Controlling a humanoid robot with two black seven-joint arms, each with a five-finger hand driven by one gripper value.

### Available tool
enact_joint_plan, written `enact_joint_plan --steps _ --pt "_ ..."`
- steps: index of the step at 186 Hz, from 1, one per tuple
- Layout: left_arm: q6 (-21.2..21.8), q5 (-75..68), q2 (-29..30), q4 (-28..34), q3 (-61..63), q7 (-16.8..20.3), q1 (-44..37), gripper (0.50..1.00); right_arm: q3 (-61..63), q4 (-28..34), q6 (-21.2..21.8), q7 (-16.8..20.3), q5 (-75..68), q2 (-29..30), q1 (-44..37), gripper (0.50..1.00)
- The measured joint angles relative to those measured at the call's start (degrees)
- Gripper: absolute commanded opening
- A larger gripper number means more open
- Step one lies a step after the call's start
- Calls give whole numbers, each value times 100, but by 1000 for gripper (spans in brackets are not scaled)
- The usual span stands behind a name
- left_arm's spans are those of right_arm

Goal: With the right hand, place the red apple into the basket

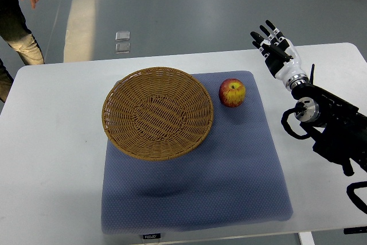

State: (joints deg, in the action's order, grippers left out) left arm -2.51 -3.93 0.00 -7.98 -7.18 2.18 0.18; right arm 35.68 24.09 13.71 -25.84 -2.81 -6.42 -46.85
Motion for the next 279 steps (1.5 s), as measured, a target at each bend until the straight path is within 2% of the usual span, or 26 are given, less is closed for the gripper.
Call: enact_joint_plan --steps 279 --pt "-5 -3 0 43 47 24 17 1000 -4 84 8 21 11 -176 -25 924"
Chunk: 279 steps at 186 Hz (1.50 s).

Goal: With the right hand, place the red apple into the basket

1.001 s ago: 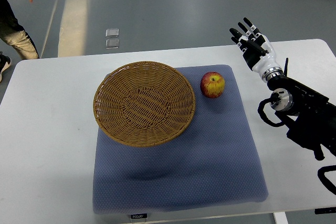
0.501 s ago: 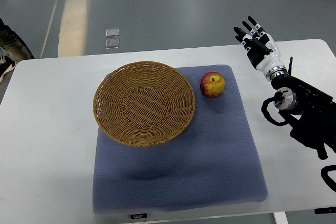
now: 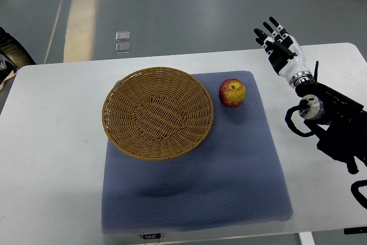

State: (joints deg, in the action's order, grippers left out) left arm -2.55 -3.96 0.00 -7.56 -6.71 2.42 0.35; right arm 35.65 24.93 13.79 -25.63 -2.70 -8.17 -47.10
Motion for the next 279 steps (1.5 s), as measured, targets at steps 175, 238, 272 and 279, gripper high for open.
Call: enact_joint_plan --steps 175,238,272,279 --pt "0 1 0 -1 -6 1 0 1000 -129 2602 920 -471 6096 -2165 -1148 924" --pt "0 1 0 0 -6 1 0 1000 -629 3162 592 -547 8962 -2153 -1022 924" --pt "0 1 0 0 -6 1 0 1000 -1707 2904 -328 -537 9199 -1884 -1043 924" --pt "0 1 0 0 -6 1 1 1000 -1852 2832 -491 -527 9208 -1829 -1047 924"
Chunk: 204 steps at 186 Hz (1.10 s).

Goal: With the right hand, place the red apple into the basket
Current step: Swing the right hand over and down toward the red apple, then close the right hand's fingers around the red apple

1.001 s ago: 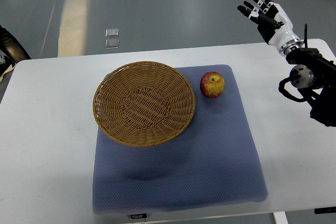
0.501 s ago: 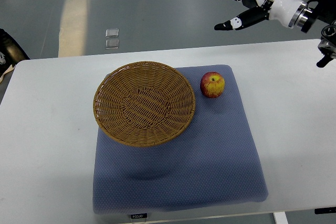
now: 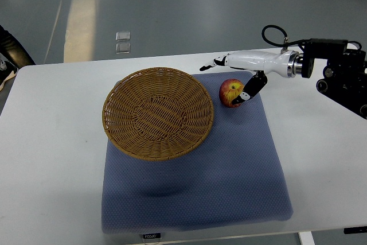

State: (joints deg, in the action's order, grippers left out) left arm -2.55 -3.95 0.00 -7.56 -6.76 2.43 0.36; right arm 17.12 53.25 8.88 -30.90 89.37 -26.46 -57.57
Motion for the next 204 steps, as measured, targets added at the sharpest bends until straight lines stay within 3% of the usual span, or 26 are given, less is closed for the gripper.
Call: enact_joint_plan --steps 45,100,147,204 --pt "0 0 0 0 1 0 0 1000 -591 -722 -835 47 18 329 23 921" --pt "0 0 0 0 0 0 -1 1000 -975 -1376 -1439 49 19 599 44 919" --pt "0 0 0 0 0 0 0 1000 -1091 -1574 -1550 49 11 711 52 907" --pt "0 0 0 0 0 0 0 1000 -1147 -1732 -1597 49 10 805 76 854"
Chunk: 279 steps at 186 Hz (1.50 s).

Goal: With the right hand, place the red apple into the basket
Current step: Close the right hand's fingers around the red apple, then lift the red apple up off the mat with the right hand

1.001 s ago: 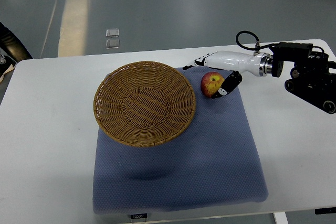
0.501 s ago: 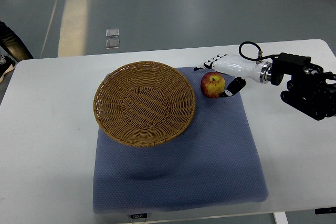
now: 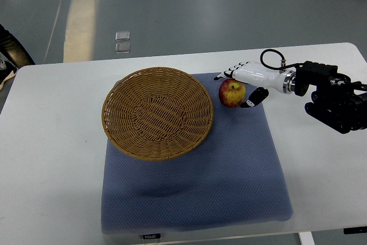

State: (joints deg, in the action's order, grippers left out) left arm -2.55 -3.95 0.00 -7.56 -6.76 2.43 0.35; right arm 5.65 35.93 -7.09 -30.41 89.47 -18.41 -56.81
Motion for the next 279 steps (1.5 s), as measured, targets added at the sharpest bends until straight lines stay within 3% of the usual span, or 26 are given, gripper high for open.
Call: enact_joint_plan --steps 27,81,178,279 --pt "0 0 0 0 0 1 0 1000 -11 -76 -2 0 0 29 3 825" --pt "0 0 0 0 -1 1 0 1000 -21 -95 32 -6 0 27 -21 680" --pt "0 0 0 0 0 1 0 1000 56 -95 52 0 -89 -62 -232 680" --pt "0 0 0 0 2 1 0 1000 121 147 41 -30 -152 -2 -1309 697"
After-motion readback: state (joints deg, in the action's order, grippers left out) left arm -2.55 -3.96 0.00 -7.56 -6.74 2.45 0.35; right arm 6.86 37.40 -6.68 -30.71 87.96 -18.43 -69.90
